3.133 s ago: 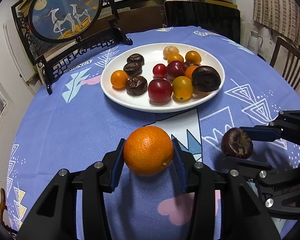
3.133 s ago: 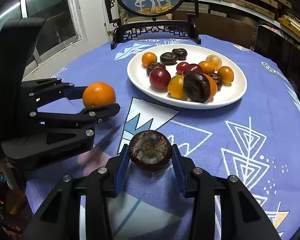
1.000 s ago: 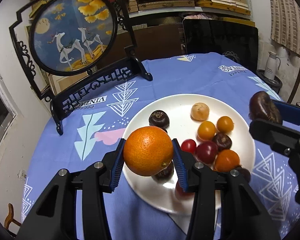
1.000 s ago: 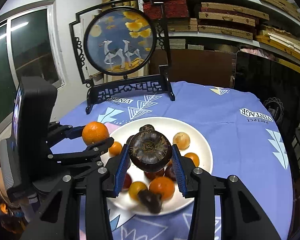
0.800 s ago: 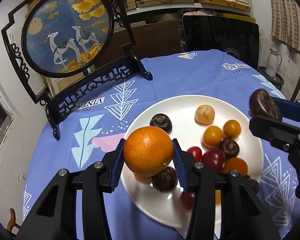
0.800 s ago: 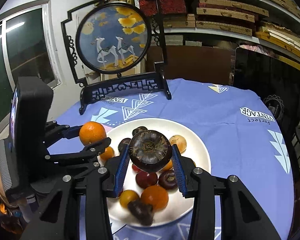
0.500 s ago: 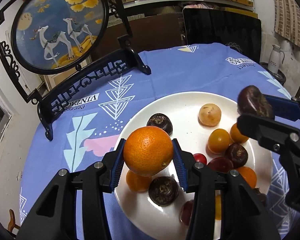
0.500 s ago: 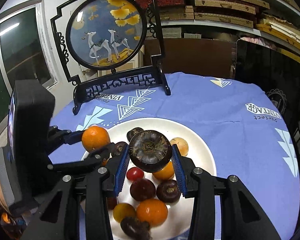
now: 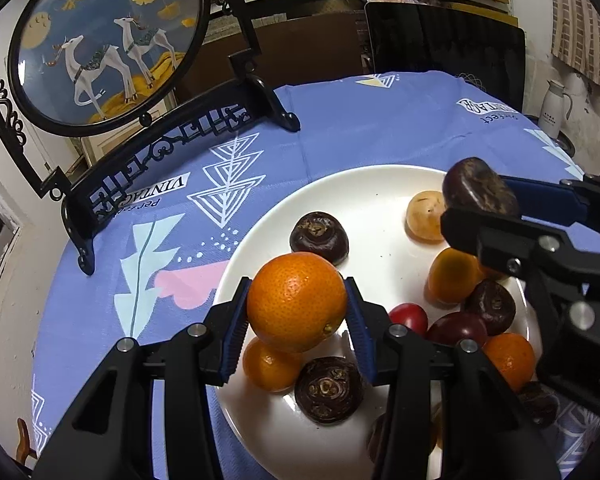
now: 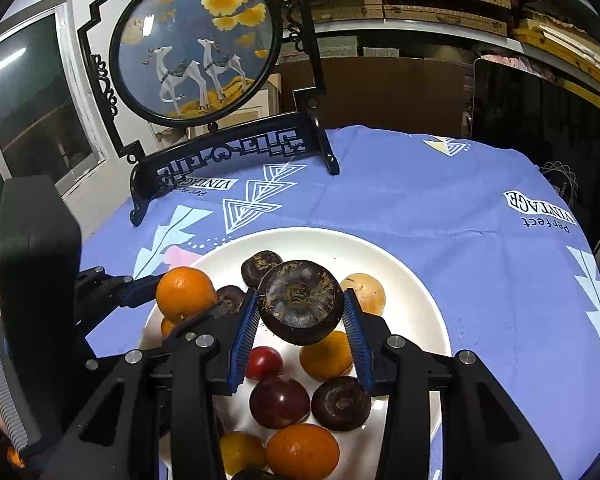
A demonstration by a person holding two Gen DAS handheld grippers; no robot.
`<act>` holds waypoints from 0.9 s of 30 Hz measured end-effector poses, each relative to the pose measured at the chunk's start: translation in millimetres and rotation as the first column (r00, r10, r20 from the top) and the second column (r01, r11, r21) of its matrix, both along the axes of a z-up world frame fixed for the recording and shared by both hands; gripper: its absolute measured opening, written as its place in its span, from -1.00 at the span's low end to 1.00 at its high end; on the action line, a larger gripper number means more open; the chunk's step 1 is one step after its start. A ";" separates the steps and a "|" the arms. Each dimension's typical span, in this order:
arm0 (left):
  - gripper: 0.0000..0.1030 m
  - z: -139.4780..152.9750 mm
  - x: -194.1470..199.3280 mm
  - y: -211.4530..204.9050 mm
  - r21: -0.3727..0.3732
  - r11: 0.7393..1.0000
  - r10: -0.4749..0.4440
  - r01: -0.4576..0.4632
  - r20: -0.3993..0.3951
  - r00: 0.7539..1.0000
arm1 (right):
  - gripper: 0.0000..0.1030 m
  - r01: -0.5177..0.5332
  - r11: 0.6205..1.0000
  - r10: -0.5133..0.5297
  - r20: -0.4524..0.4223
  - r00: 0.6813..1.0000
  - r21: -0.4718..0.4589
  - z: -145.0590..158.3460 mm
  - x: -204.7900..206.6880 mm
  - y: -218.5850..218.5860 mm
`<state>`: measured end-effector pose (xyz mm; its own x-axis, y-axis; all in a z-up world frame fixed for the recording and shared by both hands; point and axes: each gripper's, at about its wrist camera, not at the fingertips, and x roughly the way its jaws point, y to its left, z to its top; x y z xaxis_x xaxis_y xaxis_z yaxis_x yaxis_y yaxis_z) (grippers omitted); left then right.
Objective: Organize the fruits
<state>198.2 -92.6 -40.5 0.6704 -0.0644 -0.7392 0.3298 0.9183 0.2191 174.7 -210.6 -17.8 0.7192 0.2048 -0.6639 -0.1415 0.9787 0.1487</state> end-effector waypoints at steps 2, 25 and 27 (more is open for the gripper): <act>-0.13 -1.6 1.1 -0.3 0.004 1.000 0.002 -0.002 -0.002 1.000 | -0.08 -0.007 1.000 0.007 -0.014 1.000 -0.004 -1.0 3.5 1.7; 0.90 63.0 -111.5 29.3 -0.052 0.999 0.004 0.014 0.326 0.945 | 0.63 0.093 0.994 -0.102 0.161 0.982 0.063 24.8 -121.7 -25.9; 0.90 68.8 -121.7 32.2 -0.069 0.998 0.009 0.015 0.340 0.940 | 0.63 0.094 0.994 -0.103 0.181 0.978 0.055 27.2 -135.2 -23.1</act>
